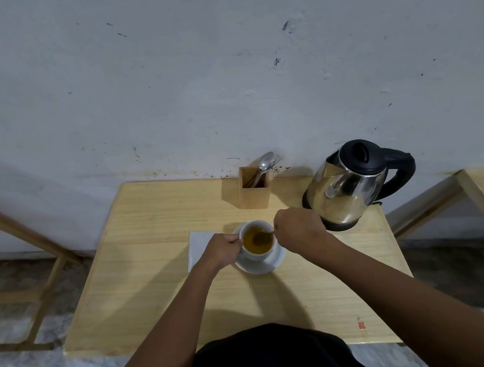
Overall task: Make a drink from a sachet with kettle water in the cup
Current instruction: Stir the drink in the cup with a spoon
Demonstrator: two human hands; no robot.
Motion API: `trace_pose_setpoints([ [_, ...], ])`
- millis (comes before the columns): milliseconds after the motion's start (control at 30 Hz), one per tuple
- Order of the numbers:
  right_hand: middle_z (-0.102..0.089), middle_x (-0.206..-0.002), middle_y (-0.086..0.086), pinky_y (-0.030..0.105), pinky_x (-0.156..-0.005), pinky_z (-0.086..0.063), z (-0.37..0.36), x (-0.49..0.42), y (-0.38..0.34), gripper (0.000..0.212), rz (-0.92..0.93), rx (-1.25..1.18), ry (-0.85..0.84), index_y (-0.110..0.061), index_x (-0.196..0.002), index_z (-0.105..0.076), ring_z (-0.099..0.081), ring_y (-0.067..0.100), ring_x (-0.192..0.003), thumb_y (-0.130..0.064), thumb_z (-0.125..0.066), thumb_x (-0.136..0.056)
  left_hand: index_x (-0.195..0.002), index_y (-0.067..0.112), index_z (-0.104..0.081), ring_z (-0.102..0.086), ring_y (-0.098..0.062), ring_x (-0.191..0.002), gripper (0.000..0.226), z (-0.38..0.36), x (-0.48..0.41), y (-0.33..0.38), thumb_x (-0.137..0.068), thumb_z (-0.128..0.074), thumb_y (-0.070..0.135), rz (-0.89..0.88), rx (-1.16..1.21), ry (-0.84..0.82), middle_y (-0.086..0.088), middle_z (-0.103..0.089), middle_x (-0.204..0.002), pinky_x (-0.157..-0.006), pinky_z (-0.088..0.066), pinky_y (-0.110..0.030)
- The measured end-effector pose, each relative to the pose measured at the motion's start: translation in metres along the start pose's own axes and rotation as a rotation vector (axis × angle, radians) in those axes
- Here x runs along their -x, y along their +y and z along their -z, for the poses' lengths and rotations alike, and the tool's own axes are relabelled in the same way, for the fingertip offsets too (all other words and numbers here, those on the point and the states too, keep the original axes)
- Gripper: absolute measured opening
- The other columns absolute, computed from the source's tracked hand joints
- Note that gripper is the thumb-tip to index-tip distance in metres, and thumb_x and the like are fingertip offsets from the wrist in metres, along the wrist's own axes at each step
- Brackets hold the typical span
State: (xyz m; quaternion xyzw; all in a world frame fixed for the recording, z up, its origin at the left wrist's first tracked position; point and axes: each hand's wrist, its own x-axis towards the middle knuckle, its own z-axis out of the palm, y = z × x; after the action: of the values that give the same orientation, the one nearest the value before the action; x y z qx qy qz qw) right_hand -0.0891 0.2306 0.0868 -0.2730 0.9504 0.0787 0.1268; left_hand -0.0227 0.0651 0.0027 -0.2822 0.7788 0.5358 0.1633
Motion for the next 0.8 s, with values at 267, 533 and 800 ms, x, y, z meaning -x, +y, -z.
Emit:
trace_pose_setpoints([
  [267,-0.074,-0.092,-0.006,0.024,-0.056,-0.04,-0.023,0.045,0.03,0.026,-0.096,-0.285,0.247,-0.034,-0.109,-0.069,-0.067,0.016,-0.08,-0.036,-0.047,-0.097,-0.12,0.008,-0.066,-0.062,-0.019,-0.083,0.031,0.001,-0.004,-0.001,-0.093,-0.057,0.021,0.017,0.038,-0.01,-0.01,-0.066,-0.095,-0.064,-0.052,-0.024],
  [533,-0.074,-0.082,-0.003,0.029,-0.058,-0.047,-0.063,0.074,0.026,0.026,-0.186,-0.482,0.351,-0.034,-0.12,-0.064,-0.067,0.019,-0.073,-0.033,-0.05,-0.097,-0.126,0.007,-0.061,-0.061,-0.022,-0.089,0.036,-0.001,-0.007,-0.003,-0.094,-0.057,0.021,0.002,0.041,-0.004,-0.011,-0.065,-0.098,-0.075,-0.054,-0.031],
  [800,-0.073,-0.077,-0.002,0.029,-0.056,-0.042,-0.074,0.076,0.017,0.026,-0.265,-0.558,0.403,-0.032,-0.12,-0.064,-0.066,0.023,-0.07,-0.03,-0.051,-0.097,-0.124,0.011,-0.064,-0.065,-0.025,-0.094,0.034,-0.002,-0.01,-0.006,-0.093,-0.057,0.023,-0.014,0.01,0.009,-0.011,-0.068,-0.1,-0.082,-0.056,-0.036],
])
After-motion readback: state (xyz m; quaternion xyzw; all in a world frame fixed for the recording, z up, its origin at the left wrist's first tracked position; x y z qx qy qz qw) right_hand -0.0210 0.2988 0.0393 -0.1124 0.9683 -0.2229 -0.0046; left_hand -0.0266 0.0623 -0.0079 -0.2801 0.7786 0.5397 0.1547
